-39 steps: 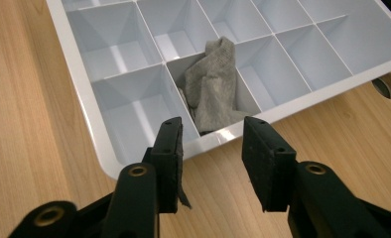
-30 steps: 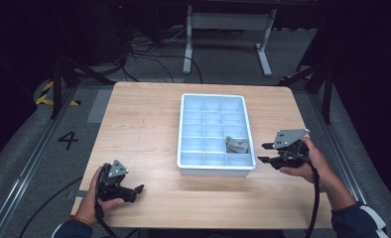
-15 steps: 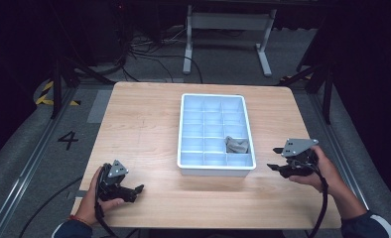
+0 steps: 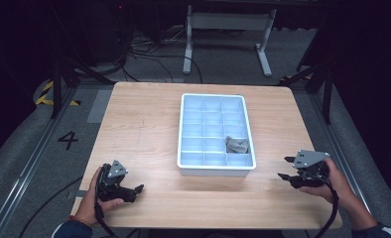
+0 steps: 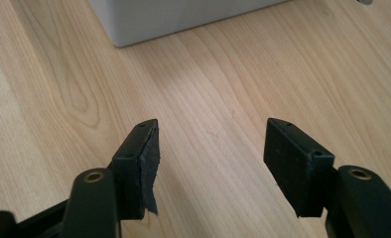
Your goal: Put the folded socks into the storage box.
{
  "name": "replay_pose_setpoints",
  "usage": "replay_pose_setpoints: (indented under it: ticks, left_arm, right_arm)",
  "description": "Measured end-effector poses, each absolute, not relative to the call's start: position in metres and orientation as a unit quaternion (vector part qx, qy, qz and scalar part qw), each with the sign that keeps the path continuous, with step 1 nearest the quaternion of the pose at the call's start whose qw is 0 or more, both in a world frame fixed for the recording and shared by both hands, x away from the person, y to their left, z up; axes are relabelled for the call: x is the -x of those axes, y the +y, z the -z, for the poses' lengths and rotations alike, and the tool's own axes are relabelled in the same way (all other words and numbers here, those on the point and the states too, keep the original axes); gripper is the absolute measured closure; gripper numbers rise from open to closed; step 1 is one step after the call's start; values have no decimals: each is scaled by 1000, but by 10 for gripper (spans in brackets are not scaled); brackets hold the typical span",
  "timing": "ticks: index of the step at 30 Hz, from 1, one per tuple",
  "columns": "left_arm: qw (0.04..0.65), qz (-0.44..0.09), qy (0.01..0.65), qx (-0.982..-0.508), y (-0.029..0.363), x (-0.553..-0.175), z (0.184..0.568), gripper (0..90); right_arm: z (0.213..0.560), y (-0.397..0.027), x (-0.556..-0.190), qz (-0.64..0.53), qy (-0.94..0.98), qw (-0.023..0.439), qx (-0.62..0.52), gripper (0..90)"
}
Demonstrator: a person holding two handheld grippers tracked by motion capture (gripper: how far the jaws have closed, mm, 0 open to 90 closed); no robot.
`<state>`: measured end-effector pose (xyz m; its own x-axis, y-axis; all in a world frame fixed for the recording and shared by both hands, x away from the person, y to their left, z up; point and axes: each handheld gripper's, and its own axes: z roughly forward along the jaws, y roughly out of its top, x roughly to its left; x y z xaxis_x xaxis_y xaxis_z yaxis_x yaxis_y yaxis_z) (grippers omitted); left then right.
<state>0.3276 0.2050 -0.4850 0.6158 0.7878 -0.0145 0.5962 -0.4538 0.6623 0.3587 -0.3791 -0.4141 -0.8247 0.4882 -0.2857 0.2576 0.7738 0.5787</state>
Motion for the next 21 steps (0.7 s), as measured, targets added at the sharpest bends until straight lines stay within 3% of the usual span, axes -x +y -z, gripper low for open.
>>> replay_pose_setpoints:
  ticks: [21]
  left_arm:
    - [321,-150,414,-839,205,-328,485,8]
  right_arm:
    - [449,-430,-332,-290,900,196,-261,360]
